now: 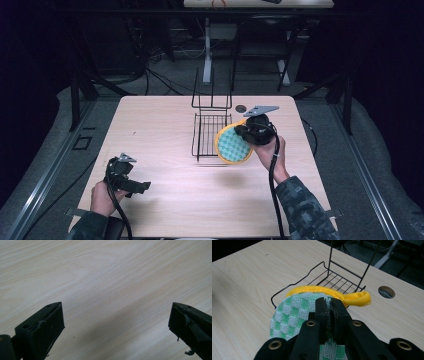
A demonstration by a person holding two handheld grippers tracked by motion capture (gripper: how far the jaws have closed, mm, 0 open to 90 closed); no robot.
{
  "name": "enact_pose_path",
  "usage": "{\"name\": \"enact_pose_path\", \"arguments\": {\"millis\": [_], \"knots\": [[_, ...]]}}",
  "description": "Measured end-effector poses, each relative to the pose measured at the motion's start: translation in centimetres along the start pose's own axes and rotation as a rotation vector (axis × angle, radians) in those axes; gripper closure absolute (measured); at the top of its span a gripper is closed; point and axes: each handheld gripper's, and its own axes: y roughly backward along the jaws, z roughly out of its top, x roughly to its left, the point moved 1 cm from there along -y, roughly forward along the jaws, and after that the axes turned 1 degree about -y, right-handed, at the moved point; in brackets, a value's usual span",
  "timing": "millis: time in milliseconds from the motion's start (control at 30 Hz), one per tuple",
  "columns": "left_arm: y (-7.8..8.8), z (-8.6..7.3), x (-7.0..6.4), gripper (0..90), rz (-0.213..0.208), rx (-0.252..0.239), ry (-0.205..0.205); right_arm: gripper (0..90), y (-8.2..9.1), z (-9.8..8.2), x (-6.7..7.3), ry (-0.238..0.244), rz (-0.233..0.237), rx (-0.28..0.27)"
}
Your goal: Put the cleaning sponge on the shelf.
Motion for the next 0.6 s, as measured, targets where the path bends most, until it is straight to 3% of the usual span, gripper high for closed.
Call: {"name": "enact_pose_path", "arguments": {"millis": [600], "knots": [[0.0, 0.0, -0.1, 0.0, -0.001, 0.000, -0.008, 85.1, -3.5, 0.2, 1.3, 0.006, -0.050, -0.061]]}}
